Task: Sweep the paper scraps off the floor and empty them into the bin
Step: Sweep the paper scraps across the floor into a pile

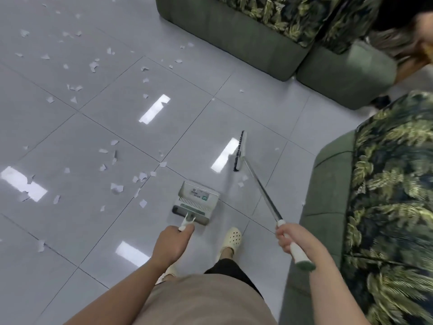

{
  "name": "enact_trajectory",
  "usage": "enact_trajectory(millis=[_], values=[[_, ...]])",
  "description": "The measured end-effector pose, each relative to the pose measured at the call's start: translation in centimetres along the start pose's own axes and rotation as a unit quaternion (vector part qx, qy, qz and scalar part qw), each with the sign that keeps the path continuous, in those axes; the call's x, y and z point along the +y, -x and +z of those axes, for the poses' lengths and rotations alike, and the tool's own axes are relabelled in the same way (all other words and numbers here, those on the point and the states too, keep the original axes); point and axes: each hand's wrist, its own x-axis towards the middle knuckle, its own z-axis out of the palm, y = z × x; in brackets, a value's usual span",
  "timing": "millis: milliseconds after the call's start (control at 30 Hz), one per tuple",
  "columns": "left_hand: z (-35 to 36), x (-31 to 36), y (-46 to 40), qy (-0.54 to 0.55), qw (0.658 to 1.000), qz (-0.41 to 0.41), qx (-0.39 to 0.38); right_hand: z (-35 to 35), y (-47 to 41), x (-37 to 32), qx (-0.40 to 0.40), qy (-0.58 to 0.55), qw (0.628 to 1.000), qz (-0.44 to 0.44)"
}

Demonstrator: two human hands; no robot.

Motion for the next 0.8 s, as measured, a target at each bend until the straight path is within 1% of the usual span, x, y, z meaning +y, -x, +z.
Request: enact_trajectory(millis=[33,67,133,233,367,467,533,600,667,733,800], values=[[1.3,1.3,-0.3,-0.012,1.0,0.004,0.003,-1.8,0.1,-0.3,0.042,0.058,0.997,-0.02],[2.7,2.6,-0.5,-0.025,1.0,0.009,0.007,-3.6,0.2,-0.7,0.074,0.092,0.992,-0.033],[5.5,5.3,-0.9,-0.05,0.998,0.024,0.013,-7.5,-0.2,-1.5,0.106,0.102,0.988,-0.044],[9.1,8.5,-1.6,-0.073,0.996,0.041,0.026,-12.9,-1.6,-2.7,0.14,0.095,0.985,-0.027],[13.3,11.0,-2.8,-0.053,0.997,0.033,0.035,-18.3,-3.6,-3.0,0.192,0.169,0.967,0.022],[15.2,12.2,-3.5,-0.04,0.998,0.01,0.036,-20.8,-5.1,-3.3,0.204,0.181,0.961,0.04],[16.2,12.9,-3.8,-0.036,0.999,-0.001,0.033,-21.2,-5.8,-3.3,0.196,0.167,0.964,0.066],[17.2,13.5,-3.9,-0.039,0.999,-0.005,0.024,-20.7,-6.4,-3.4,0.176,0.183,0.964,0.078],[17.9,14.1,-3.8,-0.051,0.999,-0.002,0.018,-20.4,-7.1,-3.9,0.139,0.203,0.966,0.076],[18.5,14.8,-3.7,-0.071,0.997,0.009,0.016,-20.9,-7.0,-5.0,0.103,0.155,0.979,0.087],[18.8,15.2,-3.7,-0.094,0.995,0.026,0.011,-22.1,-5.8,-5.6,0.106,0.12,0.983,0.086]])
